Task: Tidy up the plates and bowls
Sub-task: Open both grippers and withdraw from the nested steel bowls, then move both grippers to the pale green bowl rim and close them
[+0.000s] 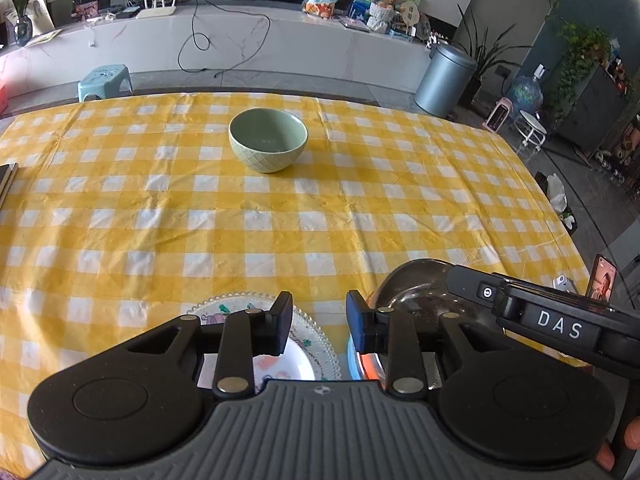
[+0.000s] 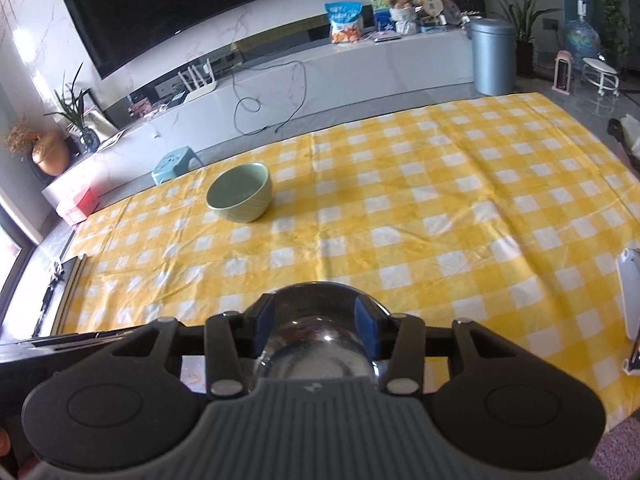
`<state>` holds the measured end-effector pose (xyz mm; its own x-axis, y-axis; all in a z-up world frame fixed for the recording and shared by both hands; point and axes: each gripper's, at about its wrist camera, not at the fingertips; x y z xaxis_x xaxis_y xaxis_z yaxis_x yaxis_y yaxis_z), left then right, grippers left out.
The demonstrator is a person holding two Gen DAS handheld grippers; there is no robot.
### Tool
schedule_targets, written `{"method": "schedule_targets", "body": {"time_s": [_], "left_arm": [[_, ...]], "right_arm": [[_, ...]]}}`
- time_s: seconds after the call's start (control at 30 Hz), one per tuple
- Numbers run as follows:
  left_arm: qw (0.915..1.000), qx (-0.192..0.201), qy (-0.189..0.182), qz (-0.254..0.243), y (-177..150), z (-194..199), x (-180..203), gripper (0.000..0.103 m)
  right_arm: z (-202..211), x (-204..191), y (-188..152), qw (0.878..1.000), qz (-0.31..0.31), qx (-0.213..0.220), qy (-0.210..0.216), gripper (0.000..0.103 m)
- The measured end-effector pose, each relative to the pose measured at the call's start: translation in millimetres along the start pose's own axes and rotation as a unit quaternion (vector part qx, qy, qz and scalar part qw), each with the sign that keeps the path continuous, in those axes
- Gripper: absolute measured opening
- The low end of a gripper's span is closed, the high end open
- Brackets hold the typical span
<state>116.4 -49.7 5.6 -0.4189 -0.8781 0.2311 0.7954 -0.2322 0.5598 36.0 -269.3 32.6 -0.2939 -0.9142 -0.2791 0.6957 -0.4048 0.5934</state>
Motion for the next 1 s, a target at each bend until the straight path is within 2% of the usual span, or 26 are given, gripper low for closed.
{"method": "schedule_targets", "body": {"time_s": [0.23, 0.33, 0.5, 0.63, 0.83, 1.0], "left_arm": [[0.9994, -0.023, 0.015, -0.023, 27, -10, -18, 0.036], [0.9988, -0.033, 0.018, -0.031, 40, -17, -27, 0.042], [0.9982, -0.037, 0.023, -0.042, 66, -29, -41, 0.047], [0.9983, -0.029, 0.008, -0.049, 90, -41, -57, 0.05], [0.9997, 0.004, 0.0, -0.025, 122, -63, -85, 0.05], [0.9997, 0.011, -0.002, -0.023, 143, -87, -98, 0.05]], "right_arm": [[-29, -18, 26, 0.999, 0.004, -0.042, 0.025, 0.049], [-42, -27, 39, 0.998, 0.01, -0.052, 0.035, 0.052], [-68, -45, 64, 0.997, 0.035, -0.062, 0.027, 0.057], [-98, -49, 84, 0.995, 0.03, -0.087, 0.037, 0.057], [-137, -49, 105, 0.996, -0.01, -0.09, 0.029, 0.056], [-168, -45, 124, 0.993, -0.041, -0.104, 0.021, 0.045]]}}
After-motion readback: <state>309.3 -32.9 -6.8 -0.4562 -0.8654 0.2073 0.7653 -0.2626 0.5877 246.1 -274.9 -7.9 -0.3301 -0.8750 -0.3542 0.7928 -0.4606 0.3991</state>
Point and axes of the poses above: each gripper's, at about its wrist camera, not at the fingertips, and z roughly against the way its jaws point, x to its right, y to its top, and after that the axes turned 1 degree about -y, right-handed
